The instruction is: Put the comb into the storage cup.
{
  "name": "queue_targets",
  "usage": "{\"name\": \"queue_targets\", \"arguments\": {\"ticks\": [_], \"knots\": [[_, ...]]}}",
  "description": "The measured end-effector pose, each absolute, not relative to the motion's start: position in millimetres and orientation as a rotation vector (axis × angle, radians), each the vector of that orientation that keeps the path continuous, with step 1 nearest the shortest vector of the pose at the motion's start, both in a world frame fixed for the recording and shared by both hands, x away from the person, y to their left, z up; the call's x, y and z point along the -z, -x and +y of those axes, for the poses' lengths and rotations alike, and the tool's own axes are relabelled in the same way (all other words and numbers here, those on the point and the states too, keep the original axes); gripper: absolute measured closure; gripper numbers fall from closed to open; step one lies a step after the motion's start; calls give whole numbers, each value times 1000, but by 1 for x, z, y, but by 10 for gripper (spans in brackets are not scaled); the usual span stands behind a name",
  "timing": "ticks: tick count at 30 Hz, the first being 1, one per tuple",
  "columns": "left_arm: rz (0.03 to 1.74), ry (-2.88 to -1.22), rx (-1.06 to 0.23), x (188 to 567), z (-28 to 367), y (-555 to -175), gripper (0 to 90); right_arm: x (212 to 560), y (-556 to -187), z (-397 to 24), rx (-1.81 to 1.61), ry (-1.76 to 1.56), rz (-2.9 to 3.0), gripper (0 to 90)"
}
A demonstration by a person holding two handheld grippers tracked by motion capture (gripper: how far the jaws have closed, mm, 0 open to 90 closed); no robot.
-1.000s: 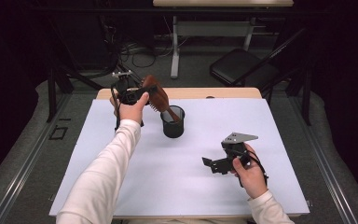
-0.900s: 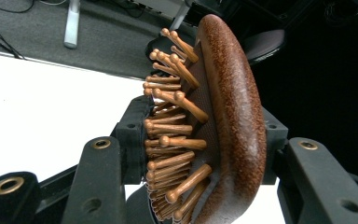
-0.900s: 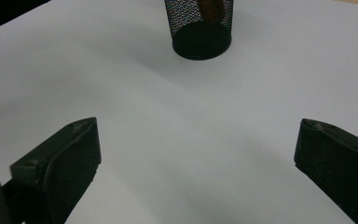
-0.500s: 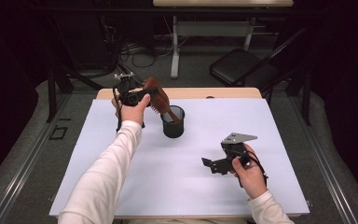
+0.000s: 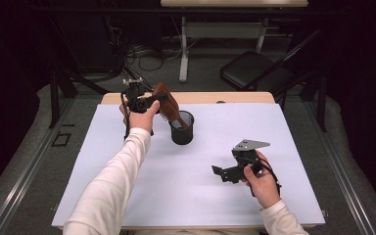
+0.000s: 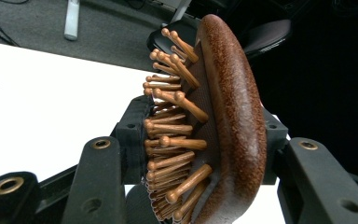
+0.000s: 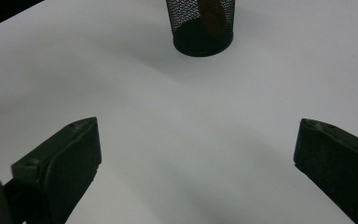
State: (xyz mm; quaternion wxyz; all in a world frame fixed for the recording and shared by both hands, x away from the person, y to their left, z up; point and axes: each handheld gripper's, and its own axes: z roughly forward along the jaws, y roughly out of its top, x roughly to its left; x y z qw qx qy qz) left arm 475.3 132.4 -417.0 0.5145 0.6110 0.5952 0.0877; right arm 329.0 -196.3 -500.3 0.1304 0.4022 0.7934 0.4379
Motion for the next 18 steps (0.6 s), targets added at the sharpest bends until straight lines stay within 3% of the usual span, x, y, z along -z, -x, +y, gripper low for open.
{"name": "queue_targets", "arguments": {"ticks": [18], "knots": [[1450,-1448,-194,429,135,-478,506,501,-329,-195,-1270,-1171,2311,5]]}}
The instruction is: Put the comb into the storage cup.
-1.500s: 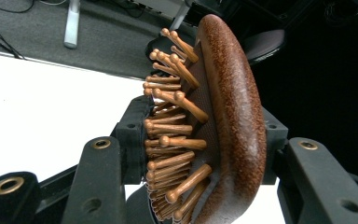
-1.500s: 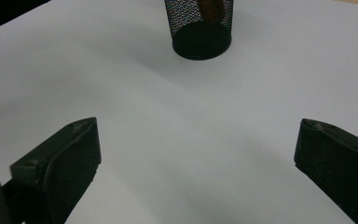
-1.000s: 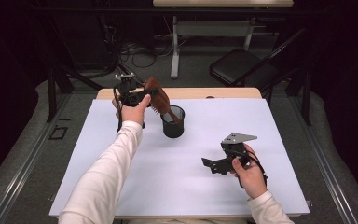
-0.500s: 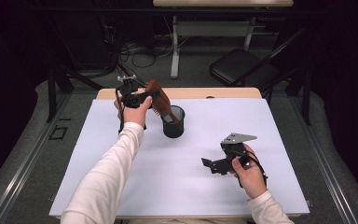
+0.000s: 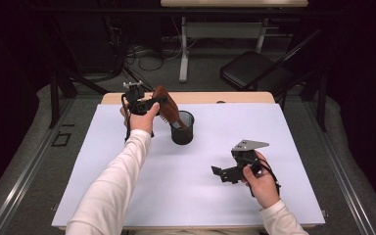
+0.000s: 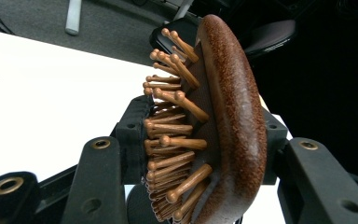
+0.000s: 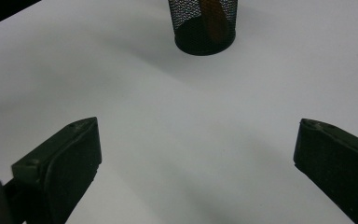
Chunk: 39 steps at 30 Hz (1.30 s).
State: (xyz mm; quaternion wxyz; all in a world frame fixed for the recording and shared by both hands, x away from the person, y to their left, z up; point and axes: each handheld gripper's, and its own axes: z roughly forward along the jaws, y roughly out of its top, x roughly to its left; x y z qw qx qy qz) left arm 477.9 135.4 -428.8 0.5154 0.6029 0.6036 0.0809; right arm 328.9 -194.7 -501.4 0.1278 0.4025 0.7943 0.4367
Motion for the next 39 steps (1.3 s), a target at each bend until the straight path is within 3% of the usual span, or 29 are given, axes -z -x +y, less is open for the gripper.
{"name": "queue_targets", "arguments": {"ticks": [39], "knots": [[1459,-1438,-200,434,143,-480,476,504,-329,-192,-1260,-1163,2324,5]]}}
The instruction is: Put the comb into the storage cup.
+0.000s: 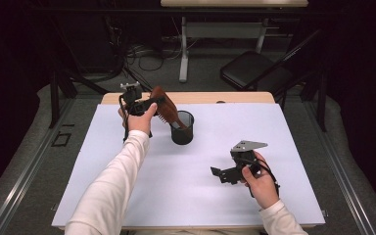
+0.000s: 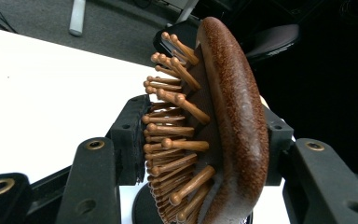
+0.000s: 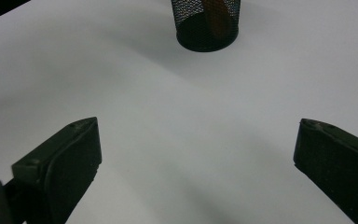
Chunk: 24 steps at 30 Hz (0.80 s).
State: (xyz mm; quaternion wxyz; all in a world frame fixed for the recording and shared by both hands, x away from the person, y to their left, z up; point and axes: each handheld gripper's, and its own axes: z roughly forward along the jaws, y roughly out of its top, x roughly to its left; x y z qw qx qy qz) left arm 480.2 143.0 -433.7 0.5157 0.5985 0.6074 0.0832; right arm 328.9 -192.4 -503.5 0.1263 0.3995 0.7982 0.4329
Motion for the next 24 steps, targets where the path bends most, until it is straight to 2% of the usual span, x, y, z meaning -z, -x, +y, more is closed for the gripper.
{"name": "queue_targets", "arguments": {"ticks": [24], "knots": [[1466,-1406,-171,442,154,-481,465,505,-329,-191,-1253,-1162,2329,6]]}}
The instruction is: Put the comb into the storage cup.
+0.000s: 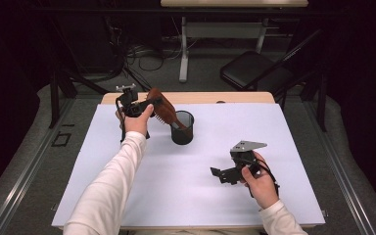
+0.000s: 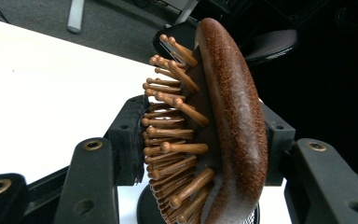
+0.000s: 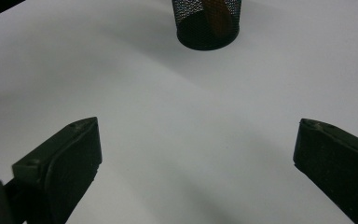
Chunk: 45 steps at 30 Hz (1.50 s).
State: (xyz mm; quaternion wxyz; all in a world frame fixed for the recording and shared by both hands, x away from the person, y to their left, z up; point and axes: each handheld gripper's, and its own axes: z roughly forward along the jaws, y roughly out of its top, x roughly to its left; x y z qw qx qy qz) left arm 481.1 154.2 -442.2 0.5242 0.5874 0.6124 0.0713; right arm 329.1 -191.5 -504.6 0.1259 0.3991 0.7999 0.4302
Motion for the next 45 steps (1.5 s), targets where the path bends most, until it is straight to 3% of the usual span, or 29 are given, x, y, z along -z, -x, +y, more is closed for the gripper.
{"name": "queue_targets", "arguments": {"ticks": [37,45], "knots": [[1486,-1378,-174,442,156,-481,447,506,-329,-192,-1252,-1166,2330,9],[1474,-1353,-183,440,158,-480,409,506,-330,-192,-1251,-1165,2331,9]]}}
